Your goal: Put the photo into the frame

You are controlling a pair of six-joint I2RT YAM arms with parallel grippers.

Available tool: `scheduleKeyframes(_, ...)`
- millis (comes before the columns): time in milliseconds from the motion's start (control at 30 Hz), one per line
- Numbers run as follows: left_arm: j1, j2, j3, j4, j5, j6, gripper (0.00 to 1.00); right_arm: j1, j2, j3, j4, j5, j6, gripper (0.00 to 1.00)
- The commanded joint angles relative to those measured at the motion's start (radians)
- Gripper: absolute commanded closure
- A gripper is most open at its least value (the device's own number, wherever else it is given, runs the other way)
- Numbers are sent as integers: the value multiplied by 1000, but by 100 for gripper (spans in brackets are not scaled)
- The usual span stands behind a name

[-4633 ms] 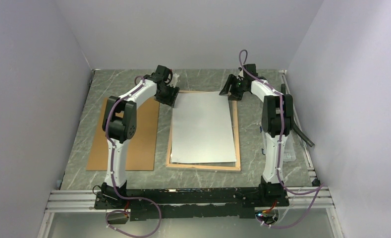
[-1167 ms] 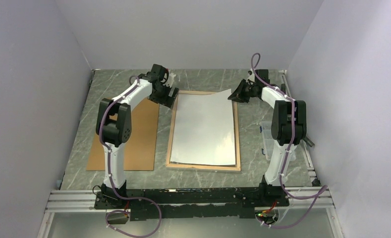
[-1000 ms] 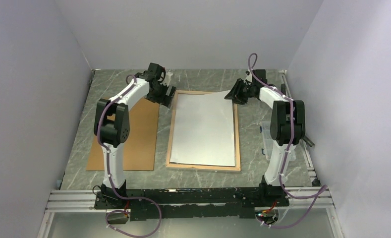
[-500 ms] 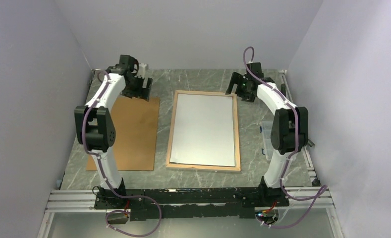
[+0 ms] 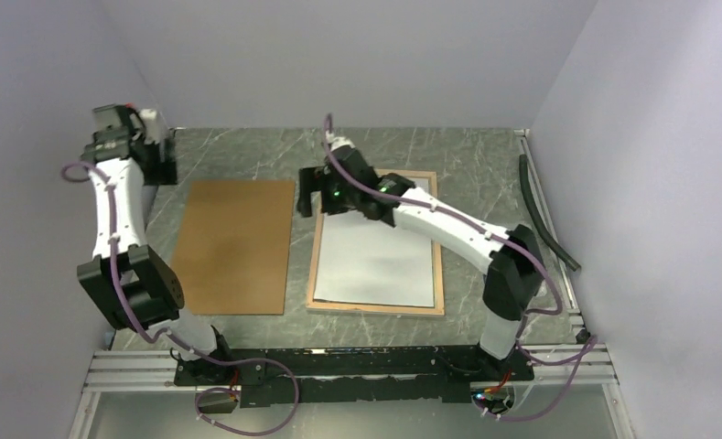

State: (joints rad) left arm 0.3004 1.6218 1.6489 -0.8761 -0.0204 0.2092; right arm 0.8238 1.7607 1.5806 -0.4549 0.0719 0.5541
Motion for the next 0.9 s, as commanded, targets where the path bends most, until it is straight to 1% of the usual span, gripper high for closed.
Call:
scheduleKeyframes(0,145,-27,-129,21,-37,99,24,74,125,112,27,-25,114,0)
scheduleKeyframes(67,196,-34,-205,52,-47,125,36,129,231,242,-78,22,110,0)
scheduleKeyframes(100,214,-42,-248,82,-72,138,40,156,292,289,-111,36,114,0)
scheduleKeyframes(167,248,-63,-342,177,-105,157,44,186,352,325,-119,56,130,0)
scheduleKeyframes(233,271,-62,-424,257,-132,165,46,196,397,316,-97,46,158,1)
scheduleKeyframes(367,276,-23,-527,368,-168,161,53,198,460,303,-61,7,200,2)
scheduleKeyframes(467,277,-10,-578,453,-193,158,55,198,486,313,-59,0,211,2)
scheduleKeyframes(533,277,2,-589,483,-188,151,57,198,500,325,-67,-1,220,3)
scheduleKeyframes(700,267,67,-601,504,-135,118,60,199,520,313,-63,0,259,2)
scheduleKeyframes(867,207,99,-639,521,-117,102,62,196,540,293,-46,-4,292,3)
